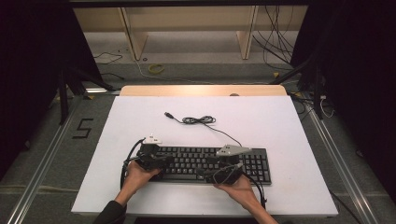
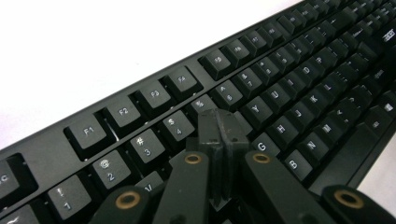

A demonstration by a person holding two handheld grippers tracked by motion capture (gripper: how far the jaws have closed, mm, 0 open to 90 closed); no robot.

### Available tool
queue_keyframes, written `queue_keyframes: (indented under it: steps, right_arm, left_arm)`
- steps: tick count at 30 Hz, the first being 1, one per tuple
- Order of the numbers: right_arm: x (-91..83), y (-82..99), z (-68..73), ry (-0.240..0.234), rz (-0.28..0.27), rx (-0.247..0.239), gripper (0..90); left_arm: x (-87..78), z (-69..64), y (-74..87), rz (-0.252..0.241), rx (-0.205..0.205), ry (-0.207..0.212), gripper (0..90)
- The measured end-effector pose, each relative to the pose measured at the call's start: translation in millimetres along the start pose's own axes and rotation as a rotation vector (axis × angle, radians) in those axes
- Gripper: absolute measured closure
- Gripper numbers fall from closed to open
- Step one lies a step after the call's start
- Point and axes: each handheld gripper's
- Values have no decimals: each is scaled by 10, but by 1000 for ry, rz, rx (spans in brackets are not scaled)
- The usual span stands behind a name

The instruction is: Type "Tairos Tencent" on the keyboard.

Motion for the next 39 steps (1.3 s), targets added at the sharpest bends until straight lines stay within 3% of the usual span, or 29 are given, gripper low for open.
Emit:
queue_keyframes:
  steps: [5, 11, 19, 26, 33, 39]
  right_arm:
    - [6, 0, 7, 1, 0, -3, 332]
    - [14, -3, 8, 3, 1, -4, 332]
    - [23, -31, -5, 7, -7, -2, 333]
    - [42, -74, -18, 14, -7, -2, 360]
    - [83, -129, -32, 22, -4, -3, 460]
    - [162, -200, -37, 55, 20, -15, 614]
  left_arm:
    - [5, 20, 14, -3, -11, 28, 892]
    - [-13, -10, 2, -4, 6, 12, 889]
    - [-150, -40, -18, -57, -2, 31, 796]
    - [-232, -54, -11, -82, -2, 67, 652]
    - [-330, -57, 22, -130, -13, 84, 500]
    - [-410, -70, 67, -183, -20, 98, 396]
Point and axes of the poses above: each handheld gripper's, and its own axes: x roughly forward along the jaws, y roughly out of its underside, z roughly to its left, and after that the axes turned 3 degrees about z, right-handed
